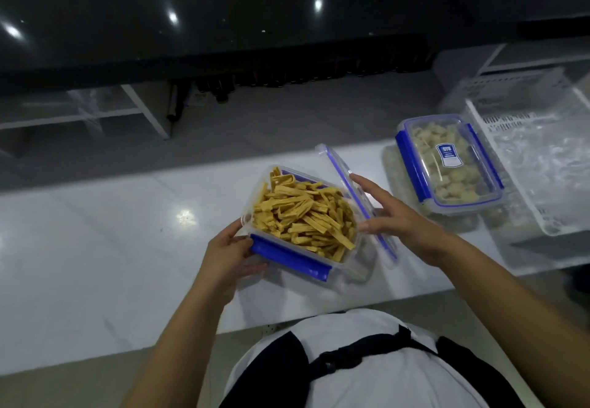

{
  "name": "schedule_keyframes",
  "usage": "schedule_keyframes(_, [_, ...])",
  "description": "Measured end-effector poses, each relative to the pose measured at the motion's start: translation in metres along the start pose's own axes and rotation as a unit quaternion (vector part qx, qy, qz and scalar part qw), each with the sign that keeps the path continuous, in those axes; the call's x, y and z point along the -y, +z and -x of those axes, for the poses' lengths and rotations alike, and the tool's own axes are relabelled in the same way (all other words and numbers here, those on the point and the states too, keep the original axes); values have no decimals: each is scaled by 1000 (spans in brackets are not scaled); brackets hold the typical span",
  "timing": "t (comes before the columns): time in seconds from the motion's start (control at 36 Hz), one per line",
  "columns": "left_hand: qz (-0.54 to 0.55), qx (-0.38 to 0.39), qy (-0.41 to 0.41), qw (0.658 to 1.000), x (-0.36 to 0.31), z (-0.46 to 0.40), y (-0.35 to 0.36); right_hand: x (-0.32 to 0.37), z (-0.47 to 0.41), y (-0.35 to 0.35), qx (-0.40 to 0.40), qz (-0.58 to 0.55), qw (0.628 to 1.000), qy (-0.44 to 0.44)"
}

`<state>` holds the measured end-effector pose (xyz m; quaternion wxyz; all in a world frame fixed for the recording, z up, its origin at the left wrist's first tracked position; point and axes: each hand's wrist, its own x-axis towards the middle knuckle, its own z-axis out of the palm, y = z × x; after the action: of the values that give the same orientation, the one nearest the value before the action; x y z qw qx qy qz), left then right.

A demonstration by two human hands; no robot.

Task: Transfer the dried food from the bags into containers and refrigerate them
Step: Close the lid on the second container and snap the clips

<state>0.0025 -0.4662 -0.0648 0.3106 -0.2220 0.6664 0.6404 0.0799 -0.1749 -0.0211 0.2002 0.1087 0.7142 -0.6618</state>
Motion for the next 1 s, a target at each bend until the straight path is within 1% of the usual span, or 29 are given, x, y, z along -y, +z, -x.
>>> schedule_keyframes(0.11, [-20, 46, -16, 999, -21, -18, 5, -6, 13, -7, -13, -34, 999, -12])
schedule_keyframes(0.19, [-31, 72, -12, 997, -33, -27, 12, -7, 29, -5, -13, -62, 998, 0])
schedule_keyframes(0.28, [-54, 79, 10, 995, -40, -32, 21, -10, 43, 2, -12, -79, 997, 13])
schedule_keyframes(0.39, [-76, 69, 49, 994, -40, -32, 31, -19, 59, 5, -15, -90, 996, 23])
schedule_keyframes(0.5, [-20, 62, 57, 996, -34, -32, 30, -23, 73, 11, -39, -124, 991, 39])
schedule_keyframes(0.56, [4, 54, 48, 997, -30, -32, 26, -24, 78, 14, -38, -132, 990, 40])
schedule_keyframes(0.61, [30, 63, 43, 997, -24, -29, 22, -25, 80, 15, -36, -159, 986, 39])
schedule_keyframes(0.67, [59, 81, 37, 994, -17, -25, 18, -28, 80, 15, -41, -229, 972, 35])
schedule_keyframes(0.72, [73, 103, 34, 991, -8, -21, 16, -30, 79, 14, -53, -318, 946, 28])
schedule_keyframes(0.81, [85, 131, 35, 987, 2, -16, 18, -30, 79, 14, -76, -385, 920, 28])
schedule_keyframes(0.92, [95, 148, 45, 983, 6, -16, 17, -29, 80, 13, -94, -407, 908, 24])
schedule_keyframes(0.94, [93, 149, 47, 983, 5, -16, 16, -26, 80, 14, -107, -396, 911, 26])
schedule_keyframes(1.0, [84, 148, 50, 984, 4, -18, 14, -17, 77, 17, -161, -341, 925, 41])
